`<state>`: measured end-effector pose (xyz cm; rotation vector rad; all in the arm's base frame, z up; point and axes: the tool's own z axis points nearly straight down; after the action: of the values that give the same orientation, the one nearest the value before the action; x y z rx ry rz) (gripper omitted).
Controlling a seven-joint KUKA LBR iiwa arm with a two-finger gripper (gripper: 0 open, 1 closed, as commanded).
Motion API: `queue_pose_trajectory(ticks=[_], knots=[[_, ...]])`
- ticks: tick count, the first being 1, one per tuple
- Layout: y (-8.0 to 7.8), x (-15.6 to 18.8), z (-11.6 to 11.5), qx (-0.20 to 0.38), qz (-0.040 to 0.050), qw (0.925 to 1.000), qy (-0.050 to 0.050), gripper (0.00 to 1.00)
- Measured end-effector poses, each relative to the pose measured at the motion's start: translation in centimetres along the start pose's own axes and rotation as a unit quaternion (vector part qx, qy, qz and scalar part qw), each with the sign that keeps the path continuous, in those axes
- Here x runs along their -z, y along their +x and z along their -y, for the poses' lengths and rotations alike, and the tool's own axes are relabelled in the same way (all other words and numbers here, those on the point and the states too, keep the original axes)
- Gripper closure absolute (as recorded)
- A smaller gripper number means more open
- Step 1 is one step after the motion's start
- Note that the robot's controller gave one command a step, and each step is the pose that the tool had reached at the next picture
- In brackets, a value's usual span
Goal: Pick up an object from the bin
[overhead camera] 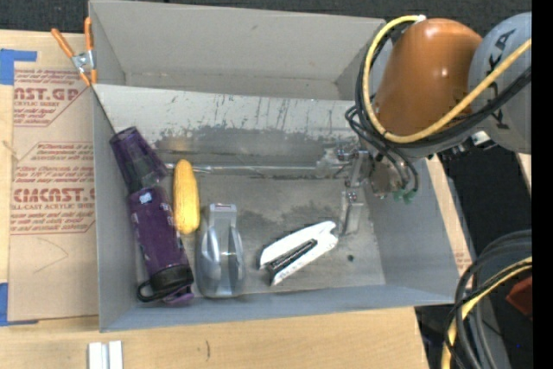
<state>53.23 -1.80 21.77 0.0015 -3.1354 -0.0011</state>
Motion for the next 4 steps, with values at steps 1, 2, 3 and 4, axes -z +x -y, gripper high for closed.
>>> queue_pose_trajectory(ticks=[1, 2, 3, 4], knots=[[-0.2, 0.4, 0.0, 0.000, 0.0039, 1.0000, 0.000, 0.00], [0.8, -2.1, -0.1, 0.034, 0.0065, 0.9994, 0.001, 0.00], [1.8, -7.3, 0.3, 0.138, 0.0053, 0.9905, 0.001, 0.00], [2.9, -10.9, -0.8, 0.175, 0.0055, 0.9845, 0.001, 0.00]])
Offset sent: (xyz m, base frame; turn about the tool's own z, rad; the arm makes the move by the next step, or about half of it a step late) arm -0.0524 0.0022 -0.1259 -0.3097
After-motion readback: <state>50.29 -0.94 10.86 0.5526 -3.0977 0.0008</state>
